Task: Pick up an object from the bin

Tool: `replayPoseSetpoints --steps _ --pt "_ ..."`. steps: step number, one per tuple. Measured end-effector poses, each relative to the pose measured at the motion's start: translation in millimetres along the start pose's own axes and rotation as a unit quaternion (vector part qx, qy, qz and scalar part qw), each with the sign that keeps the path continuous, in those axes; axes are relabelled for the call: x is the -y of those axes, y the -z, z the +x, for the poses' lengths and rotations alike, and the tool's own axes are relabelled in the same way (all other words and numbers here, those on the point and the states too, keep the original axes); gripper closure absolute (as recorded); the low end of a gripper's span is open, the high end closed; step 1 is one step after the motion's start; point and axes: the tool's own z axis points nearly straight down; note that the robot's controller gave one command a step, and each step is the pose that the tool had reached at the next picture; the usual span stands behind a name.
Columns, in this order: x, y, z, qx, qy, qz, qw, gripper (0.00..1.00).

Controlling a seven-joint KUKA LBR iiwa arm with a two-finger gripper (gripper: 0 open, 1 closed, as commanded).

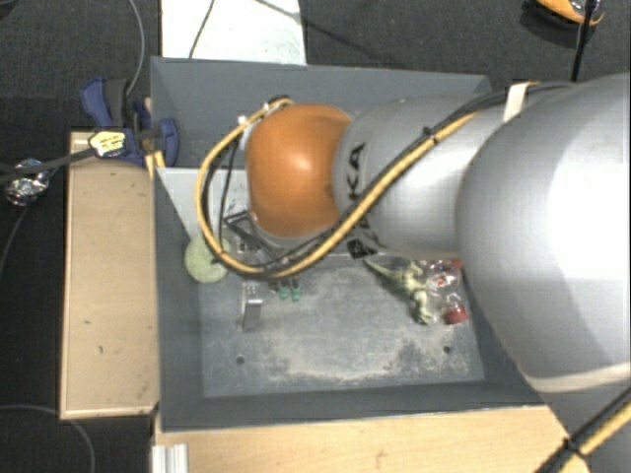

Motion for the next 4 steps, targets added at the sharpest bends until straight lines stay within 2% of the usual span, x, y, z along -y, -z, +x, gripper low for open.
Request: replayPoseSetpoints --steps 1,2,3,4 --pt "1.0 4.9 -1.9 0.0035 -0.002 -0.001 1.0000 0.00" --pt "20.0 -18.8 -16.2 0.0028 -0.027 -0.001 0.9996 0.00" --pt "42.8 -28.7 -13.8 0.0011 -0.007 0.000 1.0000 0.00" --pt "54.5 -35.4 -21.7 0.0031 -0.043 -0.002 0.9990 0.00"
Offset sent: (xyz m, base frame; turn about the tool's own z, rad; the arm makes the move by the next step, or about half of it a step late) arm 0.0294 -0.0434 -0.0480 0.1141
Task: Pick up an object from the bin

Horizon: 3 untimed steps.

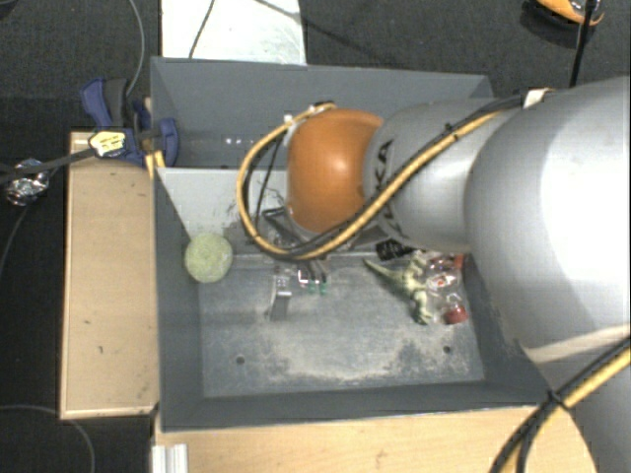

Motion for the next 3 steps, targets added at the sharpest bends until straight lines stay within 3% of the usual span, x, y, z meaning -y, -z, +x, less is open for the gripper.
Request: replayPoseSetpoints --steps 1,2,3 --pt "-2.1 -18.6 -1.3 -0.0025 0.024 0.002 0.9997 0.00" --pt "-75.0 -27.3 4.9 0.0016 0.018 -0.001 0.9998 1.00" --pt "-74.9 -27.3 4.8 0.0015 0.017 -0.001 0.9999 1.00"
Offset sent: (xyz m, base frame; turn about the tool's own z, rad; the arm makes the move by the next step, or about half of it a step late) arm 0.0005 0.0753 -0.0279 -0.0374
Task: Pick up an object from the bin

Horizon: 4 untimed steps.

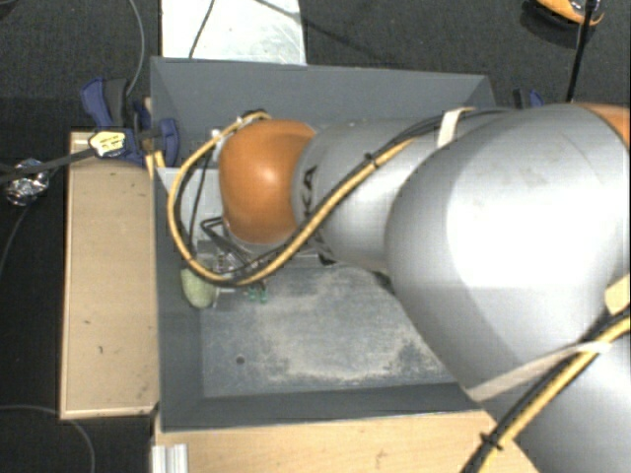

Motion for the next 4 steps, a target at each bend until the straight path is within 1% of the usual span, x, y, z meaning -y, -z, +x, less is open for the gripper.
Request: replayPoseSetpoints --steps 2,3,4 --pt "-3.5 5.9 10.2 -0.0008 0.021 0.001 0.9998 1.00" --pt "-4.8 3.6 6.3 0.0015 0.034 0.001 0.9994 1.00" --pt "-2.0 1.0 5.2 0.0004 0.043 0.001 0.9991 1.00"
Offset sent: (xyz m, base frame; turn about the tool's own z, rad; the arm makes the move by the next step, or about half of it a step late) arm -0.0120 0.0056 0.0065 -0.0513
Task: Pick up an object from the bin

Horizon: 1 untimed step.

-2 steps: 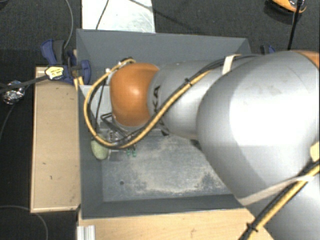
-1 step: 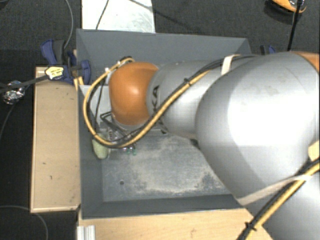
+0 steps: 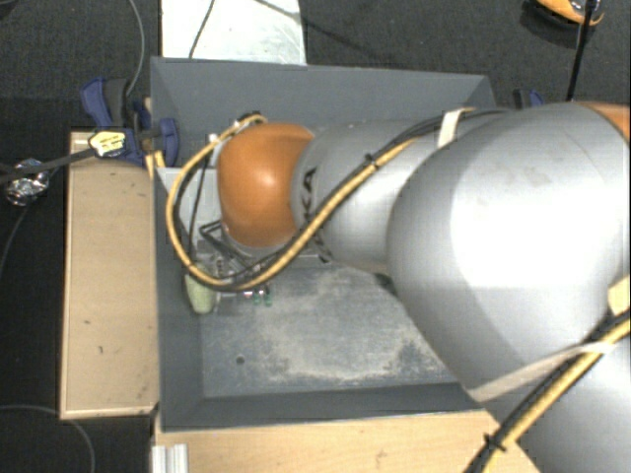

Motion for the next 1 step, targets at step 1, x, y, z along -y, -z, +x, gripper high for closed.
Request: replayPoseSetpoints --steps 1 --pt "-2.1 -0.5 6.7 0.0015 -0.005 0.001 1.0000 1.00"
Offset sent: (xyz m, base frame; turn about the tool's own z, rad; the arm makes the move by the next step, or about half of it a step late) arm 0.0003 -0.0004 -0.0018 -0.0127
